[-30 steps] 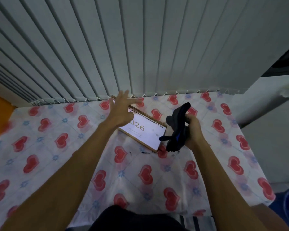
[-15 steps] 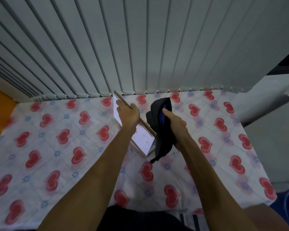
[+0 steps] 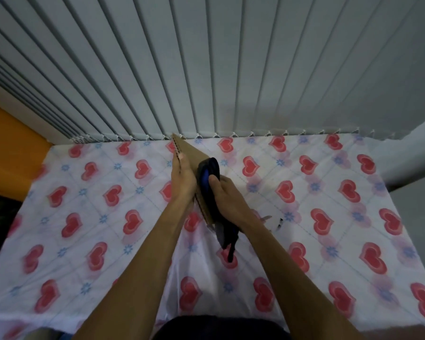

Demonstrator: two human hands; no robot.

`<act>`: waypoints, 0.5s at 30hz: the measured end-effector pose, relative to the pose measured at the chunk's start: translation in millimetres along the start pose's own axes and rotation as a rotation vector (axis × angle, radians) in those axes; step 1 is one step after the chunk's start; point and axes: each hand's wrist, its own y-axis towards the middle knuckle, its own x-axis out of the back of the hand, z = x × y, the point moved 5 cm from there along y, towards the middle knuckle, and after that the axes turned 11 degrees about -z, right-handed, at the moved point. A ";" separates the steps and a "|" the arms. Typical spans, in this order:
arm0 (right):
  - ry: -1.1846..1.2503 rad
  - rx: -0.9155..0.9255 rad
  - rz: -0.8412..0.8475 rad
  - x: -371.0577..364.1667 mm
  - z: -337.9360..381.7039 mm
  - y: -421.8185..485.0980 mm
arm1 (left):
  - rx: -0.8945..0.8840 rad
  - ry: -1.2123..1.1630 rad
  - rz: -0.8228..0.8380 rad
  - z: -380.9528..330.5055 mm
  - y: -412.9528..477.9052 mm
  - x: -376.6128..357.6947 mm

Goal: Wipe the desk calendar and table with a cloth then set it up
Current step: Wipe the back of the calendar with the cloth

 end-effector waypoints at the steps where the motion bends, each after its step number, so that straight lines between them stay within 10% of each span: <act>1: -0.073 -0.011 -0.004 -2.1 -11.9 9.9 | 0.029 -0.008 0.007 4.8 3.3 4.3; 15: -0.122 0.170 -0.123 -28.1 -3.1 14.2 | 0.095 -0.048 0.024 16.5 13.9 24.6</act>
